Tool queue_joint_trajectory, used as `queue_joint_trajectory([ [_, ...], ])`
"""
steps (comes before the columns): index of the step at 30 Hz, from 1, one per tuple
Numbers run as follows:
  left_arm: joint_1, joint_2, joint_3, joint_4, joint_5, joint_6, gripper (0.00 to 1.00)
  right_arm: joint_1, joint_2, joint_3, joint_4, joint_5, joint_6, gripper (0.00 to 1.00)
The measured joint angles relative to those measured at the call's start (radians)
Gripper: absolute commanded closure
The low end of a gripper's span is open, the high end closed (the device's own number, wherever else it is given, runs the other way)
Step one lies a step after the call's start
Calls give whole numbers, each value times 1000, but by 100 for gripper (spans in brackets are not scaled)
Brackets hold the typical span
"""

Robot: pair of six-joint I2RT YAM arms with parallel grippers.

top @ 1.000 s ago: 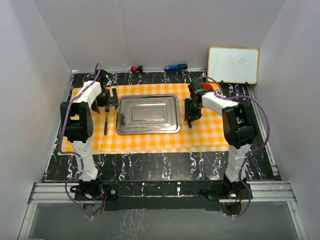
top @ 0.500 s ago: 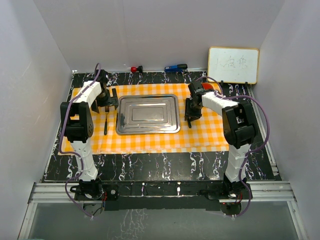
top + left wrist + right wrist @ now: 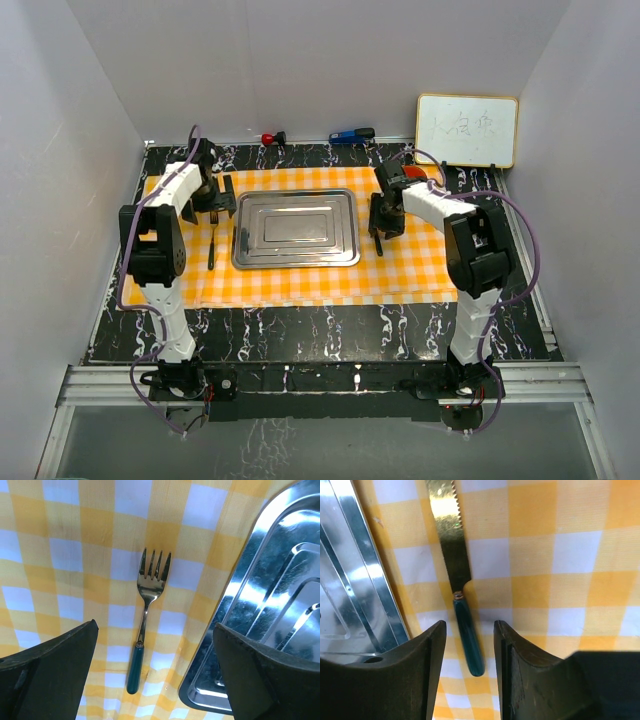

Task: Set the dinner table for one person
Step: Adjust the knife on the napkin.

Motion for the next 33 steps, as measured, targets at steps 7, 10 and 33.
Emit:
queue_joint_trajectory([
  [7, 2, -81, 79, 14, -6, 26, 1, 0, -61, 151, -35, 139, -16, 58],
  [10, 2, -117, 178, 31, -31, 46, 1, 0, -137, 239, -11, 203, -42, 56],
  [33, 320, 35, 266, -21, -118, -102, 93, -256, -68, 310, 67, 430, -174, 100],
])
